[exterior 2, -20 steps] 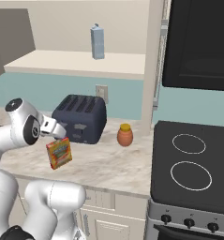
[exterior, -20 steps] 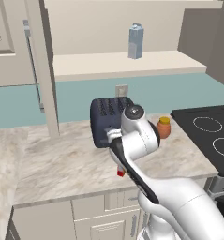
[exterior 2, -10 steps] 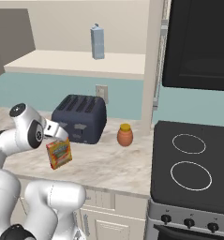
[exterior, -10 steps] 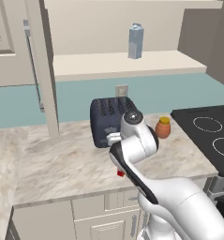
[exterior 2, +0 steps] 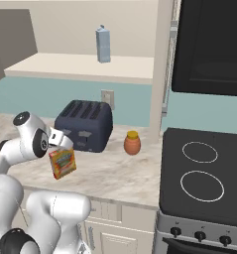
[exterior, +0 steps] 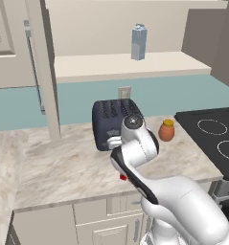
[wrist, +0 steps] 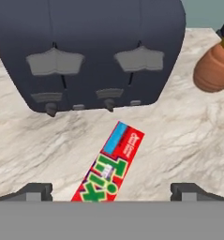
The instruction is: Pick the cereal and boxed food from the counter and place them in the cabinets closest to them.
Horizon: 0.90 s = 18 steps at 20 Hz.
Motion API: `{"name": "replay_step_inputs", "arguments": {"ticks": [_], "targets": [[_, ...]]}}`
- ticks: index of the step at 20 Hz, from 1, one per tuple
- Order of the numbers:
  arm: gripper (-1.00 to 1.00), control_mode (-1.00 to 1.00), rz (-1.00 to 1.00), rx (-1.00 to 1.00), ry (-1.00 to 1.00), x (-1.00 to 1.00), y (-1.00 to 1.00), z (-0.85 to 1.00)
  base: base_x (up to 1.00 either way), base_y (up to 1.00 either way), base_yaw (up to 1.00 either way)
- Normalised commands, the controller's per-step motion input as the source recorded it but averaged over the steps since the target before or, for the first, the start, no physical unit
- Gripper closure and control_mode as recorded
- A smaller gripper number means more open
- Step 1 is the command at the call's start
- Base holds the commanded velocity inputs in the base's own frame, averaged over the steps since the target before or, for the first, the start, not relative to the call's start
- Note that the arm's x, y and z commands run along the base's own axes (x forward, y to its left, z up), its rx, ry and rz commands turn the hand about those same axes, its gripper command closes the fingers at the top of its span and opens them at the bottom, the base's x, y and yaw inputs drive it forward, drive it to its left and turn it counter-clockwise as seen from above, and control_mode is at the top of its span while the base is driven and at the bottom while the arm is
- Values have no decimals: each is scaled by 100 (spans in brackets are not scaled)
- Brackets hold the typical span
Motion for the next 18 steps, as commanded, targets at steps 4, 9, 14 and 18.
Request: {"name": "replay_step_inputs", "arguments": {"ticks": [4,9,14,18], "targets": [[-100,-100,-2,0,0,7,11,-11,0,0,0],[-100,-100,-4,0,0,0,11,-14,0,0,0],[-100,-100,-4,0,0,0,9,-16,0,0,0],[-100,-100,-5,0,0,1,7,-20,0,0,0]]}}
